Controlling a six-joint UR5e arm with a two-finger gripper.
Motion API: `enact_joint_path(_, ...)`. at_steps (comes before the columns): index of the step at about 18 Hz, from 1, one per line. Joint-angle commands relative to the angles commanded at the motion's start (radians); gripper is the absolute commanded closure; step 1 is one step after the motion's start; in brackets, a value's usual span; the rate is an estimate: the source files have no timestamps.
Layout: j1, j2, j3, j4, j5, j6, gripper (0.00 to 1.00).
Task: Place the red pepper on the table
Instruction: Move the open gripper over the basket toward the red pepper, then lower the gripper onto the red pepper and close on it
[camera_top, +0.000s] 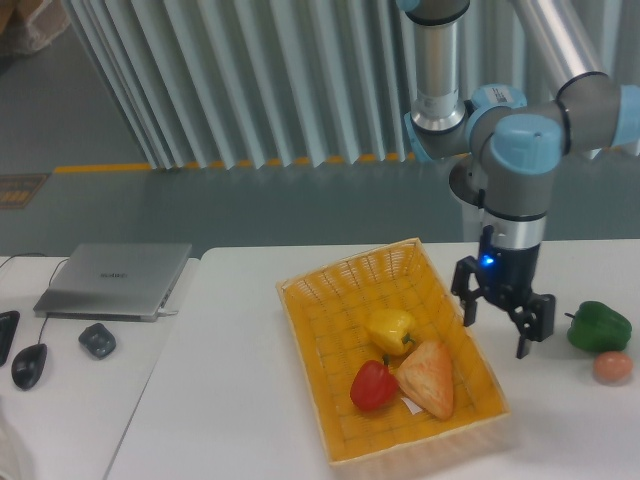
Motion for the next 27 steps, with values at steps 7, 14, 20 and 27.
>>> enact_joint_path(7, -0.161, -0.029, 0.003, 0.0, 0.137, -0.184, 0.0)
enact_joint_path(14, -0.25, -0.074, 0.058, 0.002, 0.166, -0.383, 0.0)
enact_joint_path(20, -0.316, -0.1, 0.055, -0.005, 0.252, -0.414, 0.0)
enact_joint_path(27, -0.333, -0.133, 0.054, -0.003, 0.313, -0.425, 0.0)
